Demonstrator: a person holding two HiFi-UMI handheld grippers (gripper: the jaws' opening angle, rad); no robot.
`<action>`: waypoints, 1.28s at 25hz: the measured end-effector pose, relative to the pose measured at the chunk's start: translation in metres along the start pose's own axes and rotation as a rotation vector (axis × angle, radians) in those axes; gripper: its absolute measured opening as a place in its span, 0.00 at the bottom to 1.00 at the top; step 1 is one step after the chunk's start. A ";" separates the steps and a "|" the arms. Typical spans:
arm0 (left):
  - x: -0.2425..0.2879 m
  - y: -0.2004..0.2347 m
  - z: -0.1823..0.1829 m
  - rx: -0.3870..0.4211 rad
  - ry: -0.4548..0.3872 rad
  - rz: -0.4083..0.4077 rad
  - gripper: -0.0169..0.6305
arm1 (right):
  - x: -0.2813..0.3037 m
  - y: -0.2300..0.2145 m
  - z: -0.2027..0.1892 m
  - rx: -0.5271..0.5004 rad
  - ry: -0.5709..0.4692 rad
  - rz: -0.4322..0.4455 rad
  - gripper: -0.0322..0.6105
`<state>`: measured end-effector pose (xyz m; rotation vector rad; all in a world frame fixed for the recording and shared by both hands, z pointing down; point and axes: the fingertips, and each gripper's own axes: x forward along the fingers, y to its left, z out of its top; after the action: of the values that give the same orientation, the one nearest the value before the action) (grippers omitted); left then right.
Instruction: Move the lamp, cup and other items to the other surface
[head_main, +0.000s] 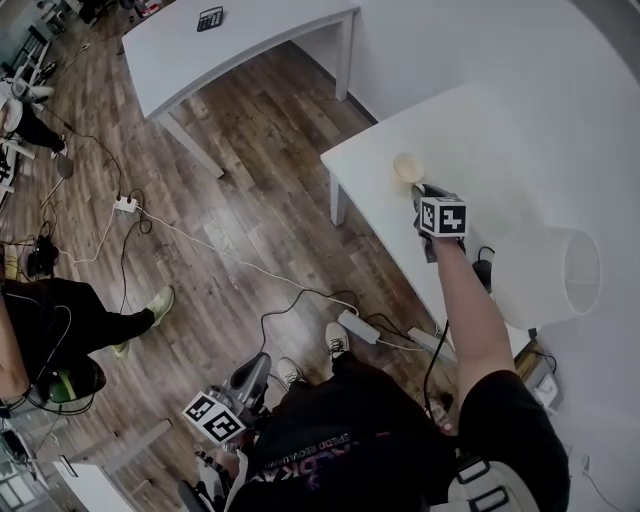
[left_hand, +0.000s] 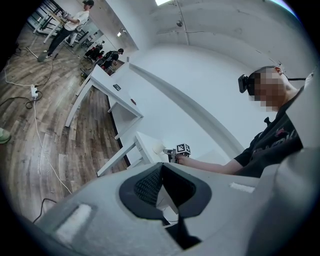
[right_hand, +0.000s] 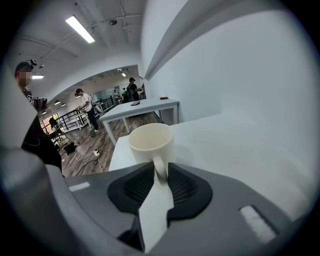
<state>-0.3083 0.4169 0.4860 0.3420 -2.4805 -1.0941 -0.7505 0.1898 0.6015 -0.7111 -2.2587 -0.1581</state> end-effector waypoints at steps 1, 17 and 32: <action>-0.001 0.000 0.000 -0.001 -0.001 0.002 0.02 | 0.000 0.001 0.000 -0.007 0.000 0.002 0.18; -0.001 -0.009 -0.007 0.004 -0.011 -0.009 0.02 | -0.009 0.008 -0.008 -0.024 -0.048 -0.013 0.14; -0.005 -0.010 -0.008 0.013 0.009 -0.035 0.02 | -0.046 0.026 -0.003 -0.057 -0.166 -0.019 0.14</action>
<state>-0.2997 0.4069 0.4822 0.3954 -2.4833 -1.0880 -0.7084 0.1906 0.5695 -0.7571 -2.4283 -0.1792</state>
